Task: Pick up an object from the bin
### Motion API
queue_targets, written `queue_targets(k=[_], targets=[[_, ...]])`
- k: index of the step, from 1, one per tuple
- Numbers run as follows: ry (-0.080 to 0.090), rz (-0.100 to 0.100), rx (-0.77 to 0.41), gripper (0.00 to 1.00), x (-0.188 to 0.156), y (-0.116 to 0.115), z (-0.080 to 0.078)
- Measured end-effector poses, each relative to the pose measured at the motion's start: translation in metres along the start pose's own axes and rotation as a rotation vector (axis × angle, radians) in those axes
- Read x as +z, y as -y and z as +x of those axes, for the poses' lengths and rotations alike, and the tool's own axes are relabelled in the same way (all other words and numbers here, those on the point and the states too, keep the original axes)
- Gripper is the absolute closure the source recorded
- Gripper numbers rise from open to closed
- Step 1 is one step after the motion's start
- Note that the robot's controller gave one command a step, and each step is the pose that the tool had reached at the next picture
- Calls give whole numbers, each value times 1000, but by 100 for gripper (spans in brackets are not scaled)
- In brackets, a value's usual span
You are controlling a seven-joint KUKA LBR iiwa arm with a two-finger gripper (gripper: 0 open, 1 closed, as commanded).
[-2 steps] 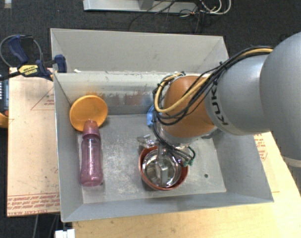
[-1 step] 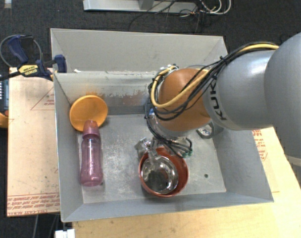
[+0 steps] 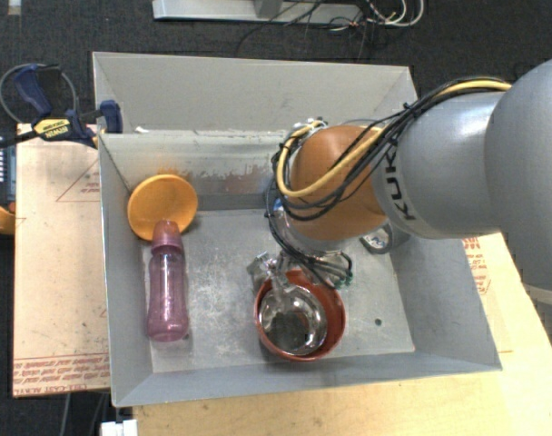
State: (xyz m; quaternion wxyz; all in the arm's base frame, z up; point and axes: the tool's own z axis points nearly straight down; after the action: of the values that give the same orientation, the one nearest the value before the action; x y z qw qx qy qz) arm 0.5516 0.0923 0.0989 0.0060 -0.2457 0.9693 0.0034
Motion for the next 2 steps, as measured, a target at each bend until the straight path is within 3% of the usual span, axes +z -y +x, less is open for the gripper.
queue_targets(k=[1, 2], targets=[[10, 2, 4, 100, -92, -6, -15], [-5, -3, 6, 100, -159, -9, -8]])
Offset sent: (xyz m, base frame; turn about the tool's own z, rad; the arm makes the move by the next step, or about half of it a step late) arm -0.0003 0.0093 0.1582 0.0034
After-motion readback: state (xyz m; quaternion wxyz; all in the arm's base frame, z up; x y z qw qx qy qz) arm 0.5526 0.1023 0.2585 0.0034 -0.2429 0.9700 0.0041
